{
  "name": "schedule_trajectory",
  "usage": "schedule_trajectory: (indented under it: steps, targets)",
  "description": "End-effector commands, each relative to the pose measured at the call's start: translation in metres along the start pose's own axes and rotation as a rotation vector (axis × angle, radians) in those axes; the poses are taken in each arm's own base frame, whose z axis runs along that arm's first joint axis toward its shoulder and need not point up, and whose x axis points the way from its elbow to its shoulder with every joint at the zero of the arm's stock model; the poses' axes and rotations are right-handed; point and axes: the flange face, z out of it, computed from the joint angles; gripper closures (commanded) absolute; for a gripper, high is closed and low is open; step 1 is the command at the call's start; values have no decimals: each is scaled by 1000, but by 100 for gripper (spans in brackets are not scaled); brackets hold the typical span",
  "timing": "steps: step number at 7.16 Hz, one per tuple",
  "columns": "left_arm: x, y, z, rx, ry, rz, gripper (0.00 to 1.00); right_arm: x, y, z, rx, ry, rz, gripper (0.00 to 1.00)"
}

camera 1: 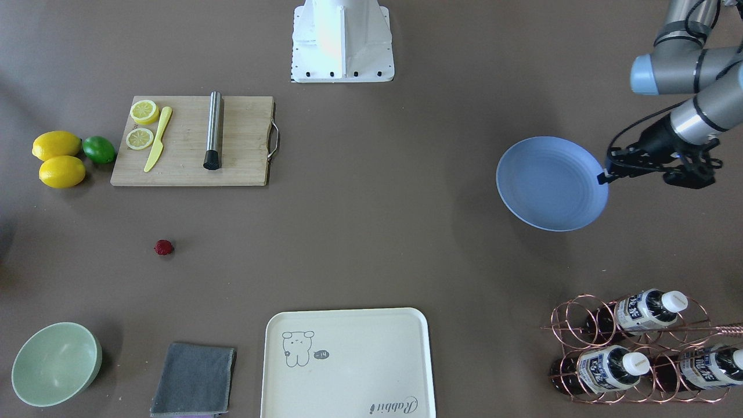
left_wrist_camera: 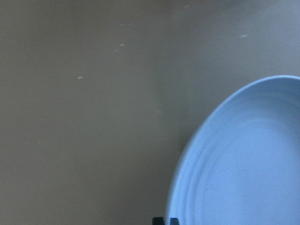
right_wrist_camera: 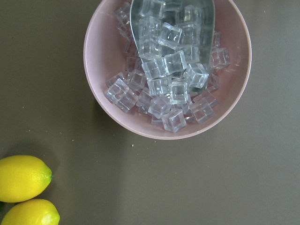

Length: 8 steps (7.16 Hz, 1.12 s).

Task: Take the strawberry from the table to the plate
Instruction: 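Push the blue plate toward the table center with the left gripper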

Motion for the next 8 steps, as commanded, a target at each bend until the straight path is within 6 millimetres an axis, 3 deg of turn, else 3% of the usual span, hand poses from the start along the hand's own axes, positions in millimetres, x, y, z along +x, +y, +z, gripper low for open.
schedule_trajectory:
  steps: [1, 3, 4, 5, 7, 8]
  targets:
    - [155, 41, 66, -1, 68, -108, 100, -45, -41, 2, -1, -6, 18, 0]
    - [259, 63, 102, 18, 22, -117, 100, -89, -76, 5, -1, -16, 42, 0]
    - [285, 86, 123, 25, 5, -90, 100, -108, -89, 10, 0, -22, 34, 0]
    - [289, 93, 133, 20, -2, -86, 100, -140, -102, 22, 7, -36, 52, 0]
    - [311, 96, 149, 10, 5, -134, 100, -197, -108, 62, 22, -80, 58, 0]
    - [310, 98, 154, 29, -1, -128, 100, -224, -120, 77, 38, -105, 85, 0]
